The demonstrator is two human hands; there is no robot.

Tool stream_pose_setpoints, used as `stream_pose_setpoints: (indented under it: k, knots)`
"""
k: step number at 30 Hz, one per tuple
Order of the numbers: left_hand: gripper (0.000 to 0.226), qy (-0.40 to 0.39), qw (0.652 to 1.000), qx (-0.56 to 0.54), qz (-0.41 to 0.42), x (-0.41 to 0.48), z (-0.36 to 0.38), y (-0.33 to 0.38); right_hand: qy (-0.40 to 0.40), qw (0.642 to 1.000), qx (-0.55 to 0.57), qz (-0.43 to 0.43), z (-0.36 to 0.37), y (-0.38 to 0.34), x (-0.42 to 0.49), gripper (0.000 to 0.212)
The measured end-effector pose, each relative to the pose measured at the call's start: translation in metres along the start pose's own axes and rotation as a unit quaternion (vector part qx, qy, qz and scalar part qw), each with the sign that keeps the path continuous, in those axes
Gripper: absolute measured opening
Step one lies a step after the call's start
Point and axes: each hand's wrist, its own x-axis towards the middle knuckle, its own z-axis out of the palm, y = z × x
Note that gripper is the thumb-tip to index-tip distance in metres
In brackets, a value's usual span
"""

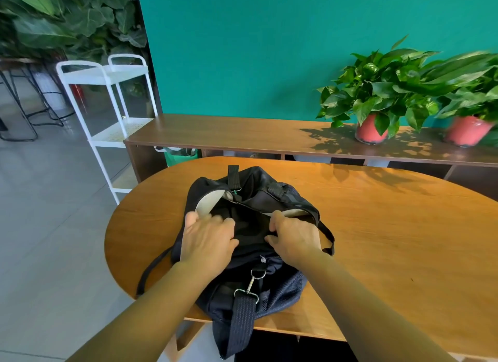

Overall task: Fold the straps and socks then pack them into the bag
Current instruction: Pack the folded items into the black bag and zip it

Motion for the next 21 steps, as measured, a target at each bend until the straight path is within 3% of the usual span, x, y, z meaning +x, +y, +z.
stream_pose_setpoints:
  k: [2, 4, 7, 13, 16, 21]
  knots:
    - [0.009, 0.036, 0.994, -0.038, 0.098, 0.004, 0.004, -0.001, -0.008, 1.000, -0.016, -0.004, 0.004, 0.001, -0.001, 0.030]
    - [0.023, -0.022, 0.979, -0.087, 0.183, 0.006, 0.007, -0.002, -0.009, 1.000, -0.005, -0.003, 0.002, 0.002, -0.003, 0.031]
    - [0.040, -0.132, 0.971, -0.099, 0.173, 0.009, 0.012, -0.006, 0.007, 1.000, 0.015, -0.021, -0.007, 0.006, -0.011, 0.030]
    - [0.047, -0.153, 0.965, -0.110, 0.182, 0.012, 0.015, -0.005, -0.007, 0.990, -0.115, -0.076, -0.013, 0.006, -0.043, 0.022]
    - [0.044, -0.161, 0.967, -0.102, 0.167, 0.014, 0.012, -0.001, 0.004, 0.989, -0.098, -0.106, -0.018, 0.011, -0.051, 0.024]
    - [0.042, -0.186, 0.960, -0.058, 0.202, 0.017, 0.005, 0.006, 0.173, 0.964, -0.002, -0.201, -0.023, 0.030, -0.051, 0.030]
